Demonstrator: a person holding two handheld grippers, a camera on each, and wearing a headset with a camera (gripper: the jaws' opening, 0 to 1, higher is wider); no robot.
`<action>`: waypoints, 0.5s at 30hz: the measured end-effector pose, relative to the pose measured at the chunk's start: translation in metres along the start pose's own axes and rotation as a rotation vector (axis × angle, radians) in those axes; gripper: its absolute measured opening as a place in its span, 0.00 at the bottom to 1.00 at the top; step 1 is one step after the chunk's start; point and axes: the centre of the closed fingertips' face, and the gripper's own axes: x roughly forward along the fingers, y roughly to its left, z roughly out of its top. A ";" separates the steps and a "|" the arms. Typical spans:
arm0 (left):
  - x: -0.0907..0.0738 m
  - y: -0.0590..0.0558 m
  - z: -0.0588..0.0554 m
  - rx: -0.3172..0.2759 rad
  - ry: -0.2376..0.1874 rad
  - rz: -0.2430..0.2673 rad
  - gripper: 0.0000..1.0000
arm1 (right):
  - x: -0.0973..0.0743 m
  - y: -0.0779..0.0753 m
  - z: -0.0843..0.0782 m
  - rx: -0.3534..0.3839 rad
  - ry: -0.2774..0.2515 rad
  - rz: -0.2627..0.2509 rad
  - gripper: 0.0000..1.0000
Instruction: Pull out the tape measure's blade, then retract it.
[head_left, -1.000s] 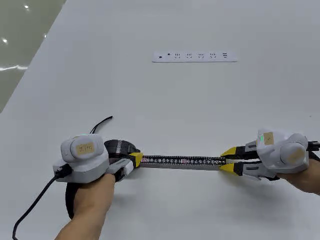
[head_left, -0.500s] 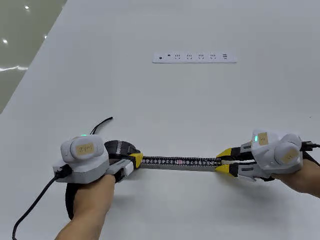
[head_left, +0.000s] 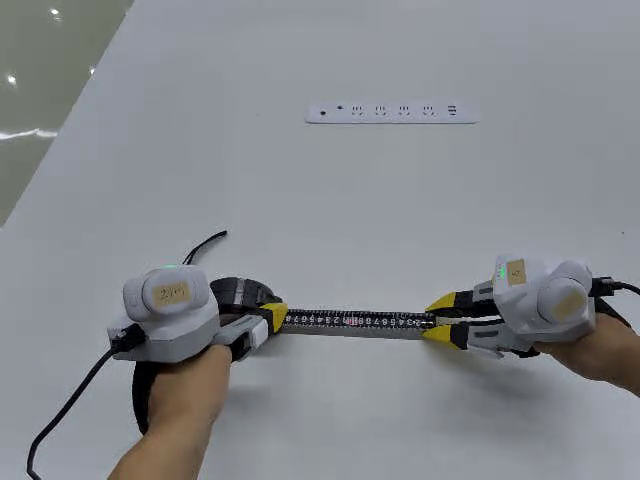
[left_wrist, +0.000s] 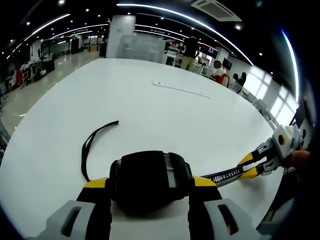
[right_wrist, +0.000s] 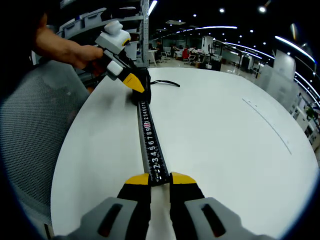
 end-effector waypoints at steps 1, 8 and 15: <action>0.000 0.000 0.000 -0.001 0.001 -0.001 0.58 | 0.001 0.000 0.001 0.000 0.000 0.001 0.12; -0.001 0.000 0.000 -0.002 0.003 -0.002 0.58 | 0.006 0.002 0.005 0.003 -0.004 0.002 0.12; -0.001 0.001 0.000 -0.006 0.002 -0.005 0.58 | 0.010 0.004 0.011 0.007 -0.010 0.005 0.12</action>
